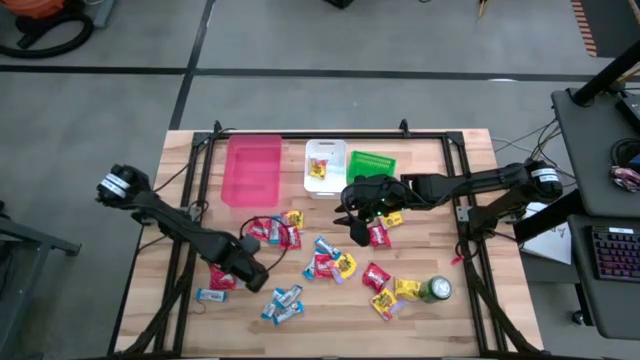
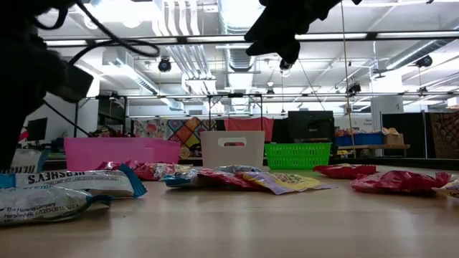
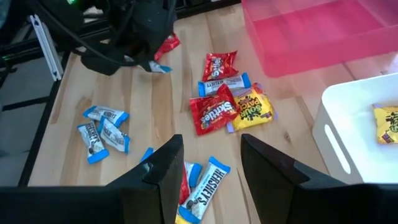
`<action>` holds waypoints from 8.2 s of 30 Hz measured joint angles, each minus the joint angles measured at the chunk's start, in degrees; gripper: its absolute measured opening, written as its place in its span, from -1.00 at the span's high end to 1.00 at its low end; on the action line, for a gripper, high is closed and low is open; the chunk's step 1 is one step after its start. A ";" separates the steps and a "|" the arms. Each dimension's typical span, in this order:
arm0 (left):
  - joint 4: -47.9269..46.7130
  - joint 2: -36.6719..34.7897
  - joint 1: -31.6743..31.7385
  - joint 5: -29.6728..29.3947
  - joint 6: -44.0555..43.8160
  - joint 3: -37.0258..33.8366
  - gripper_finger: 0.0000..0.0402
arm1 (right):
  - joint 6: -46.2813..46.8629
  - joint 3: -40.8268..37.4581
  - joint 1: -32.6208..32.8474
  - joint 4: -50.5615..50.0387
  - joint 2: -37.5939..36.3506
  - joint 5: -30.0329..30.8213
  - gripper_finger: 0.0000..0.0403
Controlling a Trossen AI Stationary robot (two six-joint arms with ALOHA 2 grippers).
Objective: Sort candy
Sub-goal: Put the white chocolate into the pink bin, then put the red candy into the green bin
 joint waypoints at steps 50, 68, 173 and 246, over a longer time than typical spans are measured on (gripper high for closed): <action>11.70 0.74 75.84 6.05 74.55 3.32 0.89 | 4.90 -0.52 3.83 -3.90 -0.63 7.65 0.25; 14.73 3.41 75.91 6.04 72.17 3.32 0.88 | 5.27 -0.52 3.82 -3.94 -0.63 7.63 0.25; 42.34 -23.74 26.32 -7.43 54.57 -10.89 0.59 | 23.75 -0.53 0.62 -27.32 3.72 14.26 0.96; -19.84 -2.07 -3.45 3.13 -6.37 3.85 0.27 | 11.94 -0.50 -4.87 -14.90 -2.01 14.98 0.52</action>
